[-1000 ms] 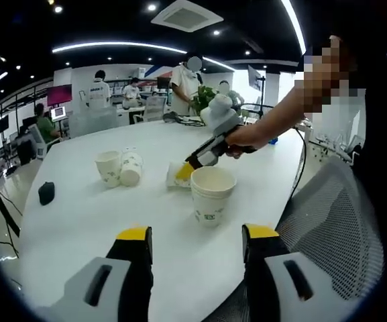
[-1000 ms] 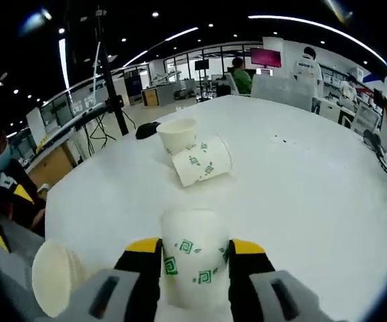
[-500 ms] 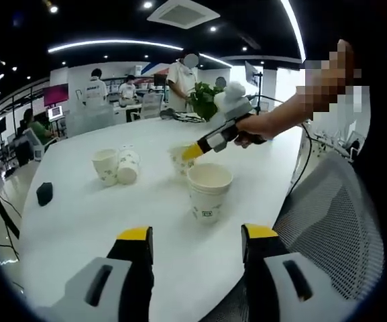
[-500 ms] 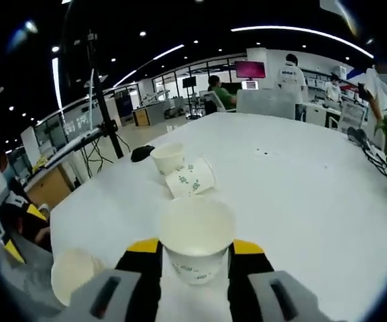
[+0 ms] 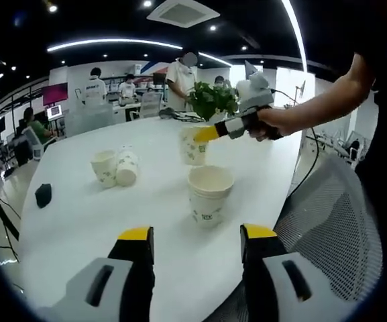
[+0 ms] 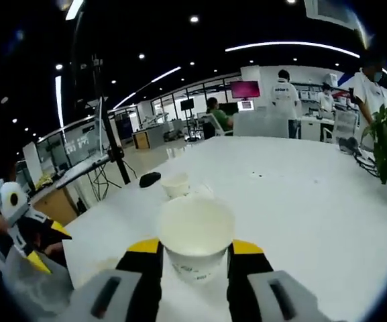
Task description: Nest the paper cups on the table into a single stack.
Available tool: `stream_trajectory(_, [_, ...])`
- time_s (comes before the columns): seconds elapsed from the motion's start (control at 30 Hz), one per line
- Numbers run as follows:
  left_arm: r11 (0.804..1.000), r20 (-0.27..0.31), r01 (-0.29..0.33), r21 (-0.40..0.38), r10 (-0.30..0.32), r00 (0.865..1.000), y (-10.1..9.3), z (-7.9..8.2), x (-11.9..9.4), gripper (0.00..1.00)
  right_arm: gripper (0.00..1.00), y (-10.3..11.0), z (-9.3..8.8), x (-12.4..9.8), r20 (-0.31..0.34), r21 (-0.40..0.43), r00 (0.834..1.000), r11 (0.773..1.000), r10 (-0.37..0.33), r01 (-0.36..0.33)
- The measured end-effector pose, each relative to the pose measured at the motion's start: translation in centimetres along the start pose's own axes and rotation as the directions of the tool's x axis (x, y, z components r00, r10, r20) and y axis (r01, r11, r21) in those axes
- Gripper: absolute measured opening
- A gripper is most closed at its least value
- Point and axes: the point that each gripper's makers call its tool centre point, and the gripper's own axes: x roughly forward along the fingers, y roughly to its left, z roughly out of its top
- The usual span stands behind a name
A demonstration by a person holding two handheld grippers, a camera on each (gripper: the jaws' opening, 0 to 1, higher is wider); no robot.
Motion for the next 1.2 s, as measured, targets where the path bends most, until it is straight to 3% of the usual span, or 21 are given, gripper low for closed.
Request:
stream_trajectory(0.27, [1.000, 0.051, 0.009, -0.004, -0.009, 0.999, -0.3, 2.9, 0.4, 0.50, 0.35, 1.3, 2.3, -2.1, 0.069, -0.001, 0.998, 1.000, 0.009, -0.009])
stream_trajectory(0.4, [1.000, 0.083, 0.007, -0.009, -0.007, 0.997, 0.0, 4.8, 0.6, 0.49, 0.35, 2.5, 3.0, -3.1, 0.080, -0.069, 0.997, 0.998, 0.019, -0.014])
stream_trajectory(0.57, [1.000, 0.094, 0.016, 0.019, -0.017, 0.995, 0.3, 7.4, 0.8, 0.47, 0.35, 4.8, 2.7, -4.2, 0.048, -0.233, 0.997, 0.971, 0.056, -0.043])
stream_trajectory(0.77, [0.997, 0.082, 0.033, 0.066, -0.038, 0.996, 0.1, 9.3, 1.4, 0.46, 0.35, 7.1, 2.2, -5.0, 0.029, -0.302, 0.995, 0.950, 0.094, -0.081])
stream_trajectory(0.97, [0.993, 0.066, 0.053, 0.107, -0.060, 0.996, 0.0, 10.6, 2.0, 0.45, 0.35, 8.9, 2.0, -5.5, 0.032, -0.272, 0.992, 0.956, 0.125, -0.111])
stream_trajectory(1.2, [0.989, 0.104, 0.088, 0.116, -0.100, 0.990, -0.4, 12.9, 2.3, 0.46, 0.35, 10.0, 1.5, -6.0, 0.033, -0.263, 0.991, 0.958, 0.132, -0.119])
